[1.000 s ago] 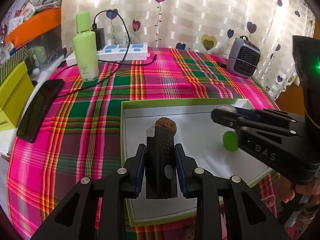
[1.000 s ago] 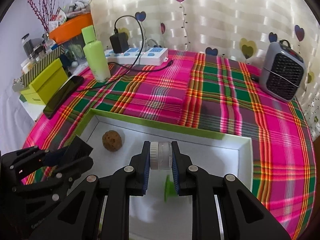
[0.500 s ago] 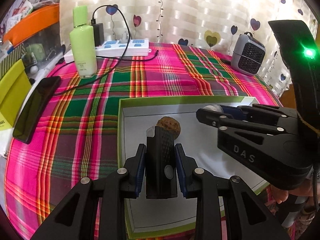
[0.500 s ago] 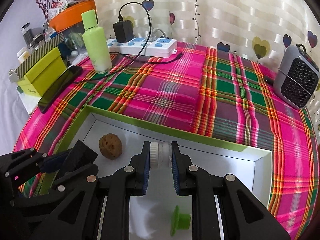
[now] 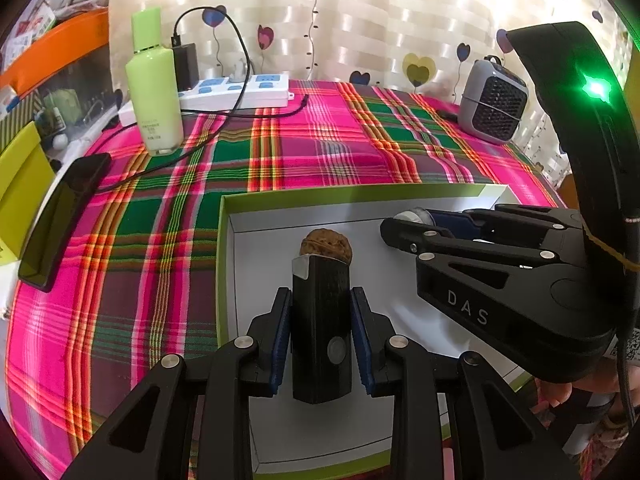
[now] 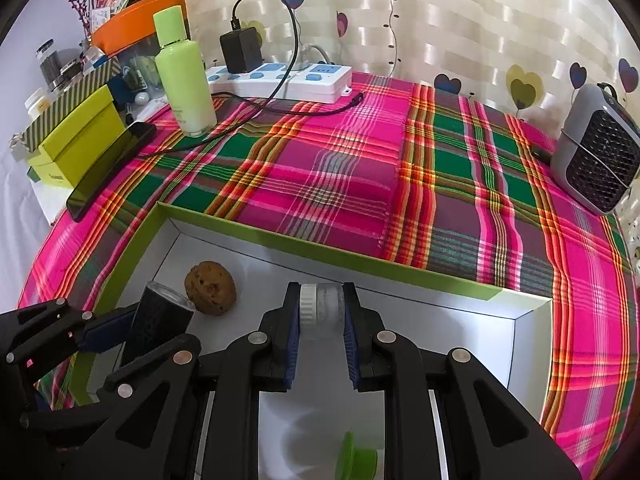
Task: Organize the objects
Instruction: 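Open both tools to drop the white roll and black case into the tray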
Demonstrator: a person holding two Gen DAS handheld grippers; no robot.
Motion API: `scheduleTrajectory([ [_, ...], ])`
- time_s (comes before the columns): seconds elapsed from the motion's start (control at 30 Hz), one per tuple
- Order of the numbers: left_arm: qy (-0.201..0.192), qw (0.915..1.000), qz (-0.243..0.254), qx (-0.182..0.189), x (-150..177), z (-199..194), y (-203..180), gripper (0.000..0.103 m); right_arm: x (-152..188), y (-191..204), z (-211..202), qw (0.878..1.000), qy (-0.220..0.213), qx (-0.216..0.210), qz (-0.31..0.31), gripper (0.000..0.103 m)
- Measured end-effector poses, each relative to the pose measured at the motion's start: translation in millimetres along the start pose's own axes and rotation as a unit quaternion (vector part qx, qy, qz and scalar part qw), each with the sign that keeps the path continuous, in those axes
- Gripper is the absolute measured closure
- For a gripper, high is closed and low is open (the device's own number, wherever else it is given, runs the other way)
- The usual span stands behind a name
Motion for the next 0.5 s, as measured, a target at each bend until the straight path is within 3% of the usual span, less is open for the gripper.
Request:
scheduleTrajectory([
  [0.5,0.000,1.0000,0.000,0.000,-0.9,0.4,-1.4,0.076,1.0,0.5,1.3,1.000,0.001,0.008,-0.004,0.083],
])
Point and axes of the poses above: each gripper's, at about its wrist camera, not at the fingertips, and z roughly the way its jaws point, y to its left, x to its underside, the point moved 7 cm from there along z, roughly the way its jaws point, and after that the axes turned 13 degrees about z, right-handed, at the moved point
